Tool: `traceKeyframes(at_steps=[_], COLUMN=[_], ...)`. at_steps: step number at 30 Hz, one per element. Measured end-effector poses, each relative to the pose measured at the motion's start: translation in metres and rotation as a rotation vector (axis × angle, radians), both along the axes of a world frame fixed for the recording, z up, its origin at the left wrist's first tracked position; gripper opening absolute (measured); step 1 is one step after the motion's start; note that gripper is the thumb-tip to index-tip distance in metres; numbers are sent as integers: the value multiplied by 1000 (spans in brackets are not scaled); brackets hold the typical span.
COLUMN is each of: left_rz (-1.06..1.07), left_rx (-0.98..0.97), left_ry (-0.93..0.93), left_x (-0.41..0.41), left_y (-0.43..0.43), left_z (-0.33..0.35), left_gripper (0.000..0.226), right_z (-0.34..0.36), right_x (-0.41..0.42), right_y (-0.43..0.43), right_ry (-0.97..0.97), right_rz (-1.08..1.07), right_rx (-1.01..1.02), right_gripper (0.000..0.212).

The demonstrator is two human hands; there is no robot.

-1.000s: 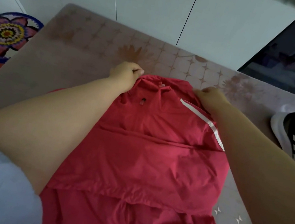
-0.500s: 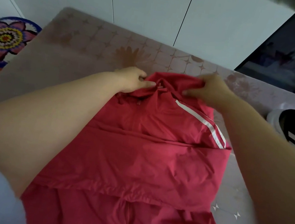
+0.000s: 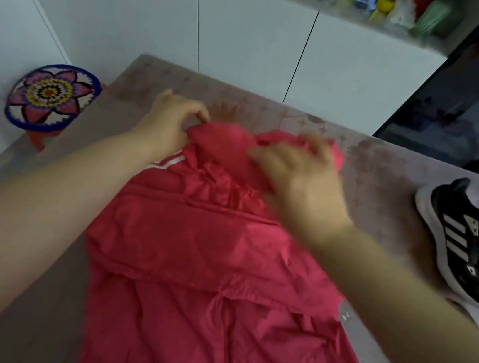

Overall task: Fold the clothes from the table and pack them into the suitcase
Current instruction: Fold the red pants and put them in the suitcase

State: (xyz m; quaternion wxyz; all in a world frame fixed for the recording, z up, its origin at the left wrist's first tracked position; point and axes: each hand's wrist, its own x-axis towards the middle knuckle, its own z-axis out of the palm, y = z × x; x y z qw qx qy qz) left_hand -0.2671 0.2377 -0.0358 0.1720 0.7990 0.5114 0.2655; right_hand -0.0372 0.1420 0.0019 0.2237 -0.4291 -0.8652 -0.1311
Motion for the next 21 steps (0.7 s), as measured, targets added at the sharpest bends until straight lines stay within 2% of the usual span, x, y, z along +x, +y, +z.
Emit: traceKeyframes(at_steps=[2, 4, 6, 7, 9, 11, 12, 14, 16, 17, 18, 19, 21], left_rz=[-24, -9, 41, 50, 17, -75, -126, -185, -234, -248, -254, -259, -248], left_rx=[-14, -69, -94, -65, -2, 34, -2, -167, -266, -269, -227, -137, 9], left_ry=[198, 266, 265, 255, 239, 256, 300, 500, 695, 733, 724, 673, 527], left_x=[-20, -34, -39, -38, -29, -15, -6, 5, 7, 4, 0, -2, -7], left_y=[-26, -47, -62, -68, -81, -95, -102, -116, -123, -123, -123, -124, -124], left_z=[-29, -47, -54, -56, -57, -59, -59, -68, -86, -94, -99, -98, -92], left_gripper=[31, 33, 38, 44, 57, 62, 63, 72, 88, 95, 93, 81, 53], right_z=[-39, -63, -74, -78, -87, -100, -106, -116, -119, -120, -119, -116, -105], right_x=[-10, -11, 1, 10, 29, 39, 40, 37, 32, 30, 29, 27, 27], right_y=[-54, -89, -97, -96, -92, -90, -90, -87, -80, -78, -77, -77, -81], right_ry=[-96, -134, -72, -48, -118, -239, -267, -224, -133, -78, -16, 44, 146], right_rz=[129, 148, 61, -4, -135, -200, -215, -213, -189, -176, -165, -155, -111], right_rx=[-222, -355, -372, -377, -447, -522, -523, -478, -380, -308, -247, -201, -142], right_gripper=[48, 51, 54, 64, 95, 111, 109, 90, 50, 31, 19, 13, 19])
